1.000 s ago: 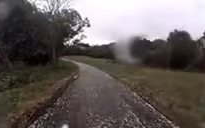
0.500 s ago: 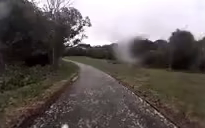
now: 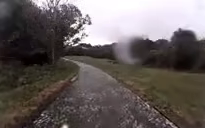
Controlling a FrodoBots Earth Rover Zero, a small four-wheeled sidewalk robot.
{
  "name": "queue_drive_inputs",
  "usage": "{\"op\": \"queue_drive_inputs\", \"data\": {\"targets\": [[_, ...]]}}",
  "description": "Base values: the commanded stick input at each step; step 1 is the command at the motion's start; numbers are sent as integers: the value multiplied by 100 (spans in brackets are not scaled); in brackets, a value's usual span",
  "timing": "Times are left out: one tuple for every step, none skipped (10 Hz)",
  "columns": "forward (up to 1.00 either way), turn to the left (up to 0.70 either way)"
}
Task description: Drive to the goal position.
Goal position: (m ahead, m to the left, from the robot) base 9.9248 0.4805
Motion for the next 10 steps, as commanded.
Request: {"op": "queue_drive_inputs", "data": {"targets": [[50, 0], [50, 0], [50, 0], [50, 0], [50, 0], [50, 0], [50, 0], [50, 0], [50, 0], [50, 0]]}}
